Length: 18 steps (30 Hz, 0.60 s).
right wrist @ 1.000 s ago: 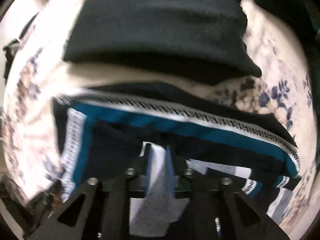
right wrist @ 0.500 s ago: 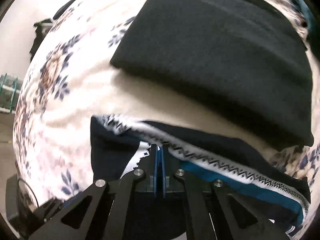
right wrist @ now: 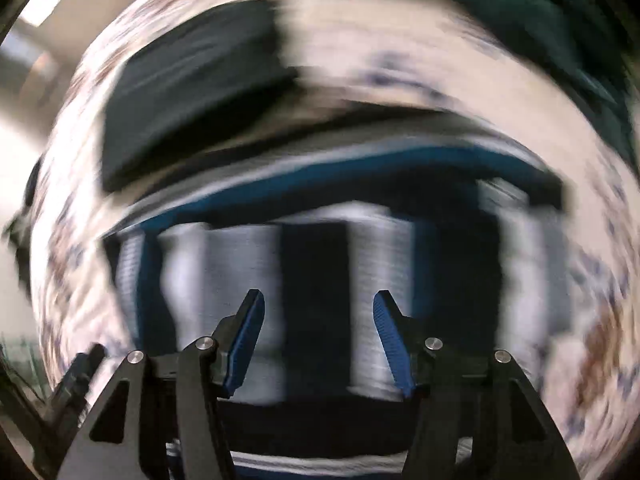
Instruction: Fold small clothes
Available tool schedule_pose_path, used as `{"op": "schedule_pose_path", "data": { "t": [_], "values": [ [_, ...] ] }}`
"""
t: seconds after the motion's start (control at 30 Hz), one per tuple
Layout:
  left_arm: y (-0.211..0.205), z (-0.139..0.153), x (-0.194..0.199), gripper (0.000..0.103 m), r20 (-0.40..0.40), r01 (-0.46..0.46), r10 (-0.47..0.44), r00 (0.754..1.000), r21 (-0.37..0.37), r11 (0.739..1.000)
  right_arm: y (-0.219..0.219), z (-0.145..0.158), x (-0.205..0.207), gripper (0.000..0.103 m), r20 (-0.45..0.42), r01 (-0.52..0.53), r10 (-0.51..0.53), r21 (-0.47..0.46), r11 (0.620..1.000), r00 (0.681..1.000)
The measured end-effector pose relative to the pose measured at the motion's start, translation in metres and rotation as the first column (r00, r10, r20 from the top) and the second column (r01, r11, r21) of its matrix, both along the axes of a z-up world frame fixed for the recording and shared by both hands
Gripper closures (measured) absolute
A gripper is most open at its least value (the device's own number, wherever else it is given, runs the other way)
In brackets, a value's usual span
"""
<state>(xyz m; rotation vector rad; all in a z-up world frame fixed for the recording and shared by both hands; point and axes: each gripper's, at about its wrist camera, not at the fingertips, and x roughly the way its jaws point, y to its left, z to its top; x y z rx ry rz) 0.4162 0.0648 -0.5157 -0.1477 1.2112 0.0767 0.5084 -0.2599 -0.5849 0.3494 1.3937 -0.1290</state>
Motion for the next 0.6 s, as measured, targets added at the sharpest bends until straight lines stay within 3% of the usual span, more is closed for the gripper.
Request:
{"op": "schedule_pose_path", "data": {
  "t": [0.1,0.17,0.23,0.43,0.6],
  "values": [
    [-0.003,-0.039,0.026,0.006,-0.091,0.008,-0.002,0.996,0.069,0.998,-0.062,-0.021,-0.024,0.044,-0.062,0.110,-0.112,-0.041,0.993,0.992],
    [0.003,-0.058,0.034,0.003,-0.139,0.000,0.007,0.990,0.055,0.998,-0.093,-0.036,-0.033,0.044,-0.097,0.143,-0.149,-0.066,0.987,0.984],
    [0.008,-0.061,0.037,0.002,-0.143,0.002,0.004,0.990,0.039,0.999,-0.108,-0.049,-0.035,0.044,-0.117,0.143,-0.143,-0.012,0.990,0.983],
    [0.007,-0.018,0.011,0.002,-0.096,0.041,-0.035,0.995,0.055,0.998,-0.107,-0.025,-0.037,0.044,-0.078,0.088,-0.086,0.022,0.996,0.993],
    [-0.006,0.023,-0.047,0.002,-0.086,0.112,-0.107,0.991,0.047,0.993,-0.124,0.016,-0.088,0.035,-0.073,0.085,-0.079,0.080,0.993,0.994]
  ]
}}
